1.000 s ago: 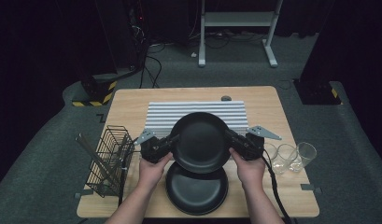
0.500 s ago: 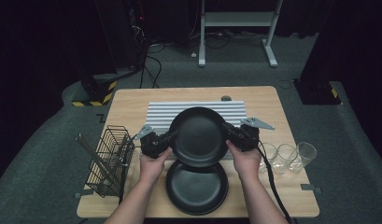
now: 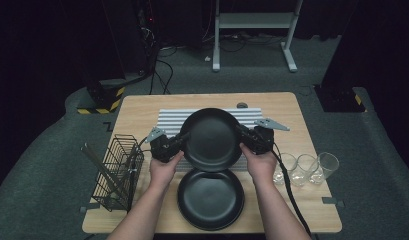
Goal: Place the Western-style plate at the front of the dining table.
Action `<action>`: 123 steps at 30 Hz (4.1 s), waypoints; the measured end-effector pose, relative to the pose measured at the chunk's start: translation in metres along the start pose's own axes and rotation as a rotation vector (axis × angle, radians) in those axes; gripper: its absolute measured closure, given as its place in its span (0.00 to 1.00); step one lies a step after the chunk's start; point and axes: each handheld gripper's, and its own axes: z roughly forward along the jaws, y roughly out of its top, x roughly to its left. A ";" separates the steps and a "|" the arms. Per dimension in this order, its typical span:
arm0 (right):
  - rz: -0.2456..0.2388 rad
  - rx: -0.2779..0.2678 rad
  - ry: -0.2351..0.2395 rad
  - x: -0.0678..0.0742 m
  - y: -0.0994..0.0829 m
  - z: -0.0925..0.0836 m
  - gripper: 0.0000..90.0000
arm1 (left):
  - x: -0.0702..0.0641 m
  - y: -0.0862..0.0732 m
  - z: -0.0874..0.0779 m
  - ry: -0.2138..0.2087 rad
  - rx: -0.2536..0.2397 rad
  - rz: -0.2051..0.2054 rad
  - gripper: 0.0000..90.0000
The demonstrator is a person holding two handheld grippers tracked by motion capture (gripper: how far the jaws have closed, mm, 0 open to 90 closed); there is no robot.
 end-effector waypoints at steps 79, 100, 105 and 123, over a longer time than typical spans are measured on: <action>-0.024 0.164 -0.081 -0.036 -0.007 0.096 0.86 | 0.051 -0.009 0.067 0.147 0.165 -0.077 0.75; -0.013 0.226 -0.098 -0.047 -0.015 0.122 0.85 | 0.062 -0.012 0.080 0.176 0.216 -0.133 0.77; -0.015 0.246 -0.102 -0.049 -0.015 0.125 0.84 | 0.064 -0.011 0.083 0.175 0.237 -0.137 0.77; -0.061 0.318 -0.142 -0.048 -0.018 0.140 0.81 | 0.067 -0.012 0.088 0.208 0.285 -0.149 0.78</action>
